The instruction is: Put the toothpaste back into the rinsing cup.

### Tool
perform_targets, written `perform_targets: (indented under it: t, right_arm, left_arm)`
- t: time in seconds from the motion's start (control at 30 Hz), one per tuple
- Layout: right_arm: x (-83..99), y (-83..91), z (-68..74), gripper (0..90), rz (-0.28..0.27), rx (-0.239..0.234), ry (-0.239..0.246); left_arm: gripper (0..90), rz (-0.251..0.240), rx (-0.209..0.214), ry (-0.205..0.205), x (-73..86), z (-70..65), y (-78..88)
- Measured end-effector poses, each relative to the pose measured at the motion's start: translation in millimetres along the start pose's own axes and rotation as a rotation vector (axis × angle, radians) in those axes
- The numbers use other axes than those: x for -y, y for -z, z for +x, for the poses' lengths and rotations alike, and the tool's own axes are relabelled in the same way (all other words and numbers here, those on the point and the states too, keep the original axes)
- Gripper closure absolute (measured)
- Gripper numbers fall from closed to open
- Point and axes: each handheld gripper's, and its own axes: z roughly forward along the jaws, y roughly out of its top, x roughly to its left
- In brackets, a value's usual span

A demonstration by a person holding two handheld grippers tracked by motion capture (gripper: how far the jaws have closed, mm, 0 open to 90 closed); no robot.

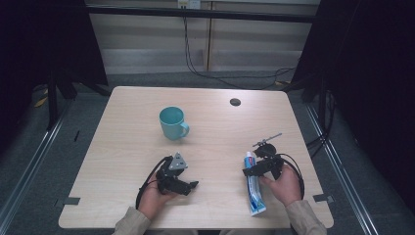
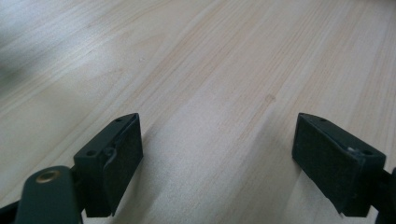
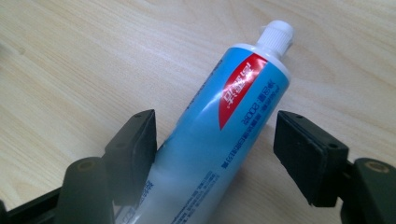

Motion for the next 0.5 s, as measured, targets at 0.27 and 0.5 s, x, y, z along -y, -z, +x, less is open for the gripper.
perform_targets:
  t: [0.27,0.5]
  right_arm:
    - [-0.9,-4.3,0.4,31.4,0.014,0.001,-0.016]
    - [1.0,-9.1,-0.9,33.3,0.006,0.001,-0.016]
  left_arm:
    - [16.0,0.001,0.0,0.0,0.0,0.0,0.1]
    - [16.0,0.001,-0.001,0.001,0.0,0.0,0.1]
